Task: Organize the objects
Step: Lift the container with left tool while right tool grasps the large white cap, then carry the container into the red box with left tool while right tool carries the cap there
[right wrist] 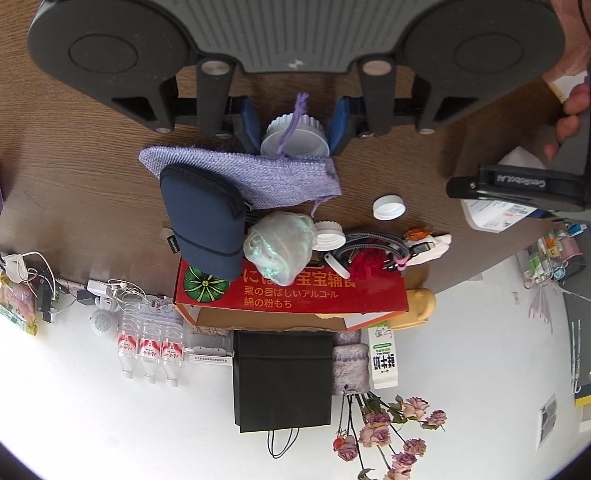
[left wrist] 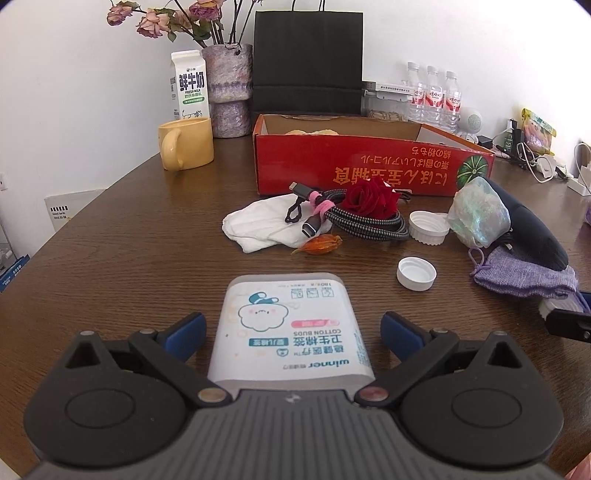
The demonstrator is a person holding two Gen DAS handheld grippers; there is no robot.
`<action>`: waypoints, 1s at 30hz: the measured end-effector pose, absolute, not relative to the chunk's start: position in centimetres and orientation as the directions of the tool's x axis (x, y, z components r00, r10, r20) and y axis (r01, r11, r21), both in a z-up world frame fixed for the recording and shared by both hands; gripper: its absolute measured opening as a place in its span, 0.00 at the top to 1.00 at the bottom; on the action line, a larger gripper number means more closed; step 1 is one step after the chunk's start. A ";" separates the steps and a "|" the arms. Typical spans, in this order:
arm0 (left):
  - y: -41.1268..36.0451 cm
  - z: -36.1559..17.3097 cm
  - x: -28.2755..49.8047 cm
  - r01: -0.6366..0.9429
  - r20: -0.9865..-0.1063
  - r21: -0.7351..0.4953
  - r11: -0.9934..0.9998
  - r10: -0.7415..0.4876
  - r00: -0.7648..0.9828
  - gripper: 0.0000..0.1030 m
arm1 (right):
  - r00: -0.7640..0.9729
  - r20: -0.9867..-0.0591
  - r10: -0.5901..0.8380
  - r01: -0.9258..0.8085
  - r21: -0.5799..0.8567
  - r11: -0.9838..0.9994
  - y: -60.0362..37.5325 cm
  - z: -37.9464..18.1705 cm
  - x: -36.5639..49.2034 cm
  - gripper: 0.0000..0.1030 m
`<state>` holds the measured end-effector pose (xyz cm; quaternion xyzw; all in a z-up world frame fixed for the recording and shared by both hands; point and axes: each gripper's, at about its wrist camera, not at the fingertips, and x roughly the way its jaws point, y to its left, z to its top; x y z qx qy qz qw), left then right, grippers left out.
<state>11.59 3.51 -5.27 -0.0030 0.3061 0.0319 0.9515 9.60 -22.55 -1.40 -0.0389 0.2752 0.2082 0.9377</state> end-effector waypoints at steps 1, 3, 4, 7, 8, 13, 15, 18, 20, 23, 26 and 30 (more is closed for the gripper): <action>3.5 -5.3 11.6 -0.062 -0.583 0.016 0.998 0.060 0.810 0.00 | 0.760 -0.527 0.381 -0.424 0.042 0.905 -22.6 -1.2 9.0 0.63; 3.5 -5.3 11.6 -0.064 -0.583 0.018 0.998 0.062 0.810 0.00 | 0.756 -0.511 0.410 -0.451 0.047 0.891 -22.7 -0.6 7.7 0.63; 3.5 -5.3 11.6 -0.065 -0.584 0.019 0.998 0.063 0.810 0.00 | 0.757 -0.498 0.423 -0.463 0.048 0.885 -22.8 -0.3 7.1 0.63; 3.5 -5.3 11.7 -0.067 -0.584 0.022 0.998 0.067 0.809 0.00 | 0.770 -0.445 0.457 -0.490 0.047 0.871 -22.8 1.2 5.8 0.63; 3.4 -5.3 11.7 -0.066 -0.584 0.024 0.998 0.067 0.809 0.00 | 0.777 -0.424 0.465 -0.495 0.045 0.868 -22.8 1.8 5.6 0.63; 3.4 -5.3 11.6 -0.063 -0.584 0.026 0.998 0.067 0.809 0.00 | 0.794 -0.421 0.439 -0.475 0.023 0.880 -22.2 2.2 7.1 0.62; 3.4 -5.3 11.7 -0.060 -0.585 0.026 0.998 0.064 0.809 0.00 | 0.786 -0.462 0.410 -0.448 0.030 0.893 -22.0 1.0 8.5 0.62; 3.4 -5.3 11.7 -0.059 -0.586 0.023 0.998 0.061 0.808 0.00 | 0.775 -0.511 0.372 -0.409 0.043 0.912 -21.9 -0.8 10.4 0.62; 3.4 -5.3 11.7 -0.058 -0.586 0.022 0.998 0.060 0.808 0.00 | 0.772 -0.525 0.359 -0.394 0.048 0.918 -21.9 -1.7 11.1 0.62; 3.4 -5.3 11.6 -0.065 -0.586 0.023 0.998 0.066 0.807 0.00 | 0.771 -0.534 0.347 -0.386 0.042 0.922 -21.7 -2.6 11.6 0.61; 3.5 -5.4 11.2 -0.085 -0.581 0.022 0.996 0.082 0.810 0.00 | 0.771 -0.535 0.346 -0.389 0.036 0.921 -21.6 -2.7 11.5 0.57; 3.9 -5.3 10.5 -0.104 -0.577 -0.002 0.995 0.084 0.812 0.00 | 0.774 -0.529 0.348 -0.386 0.042 0.922 -21.7 -2.5 11.7 0.55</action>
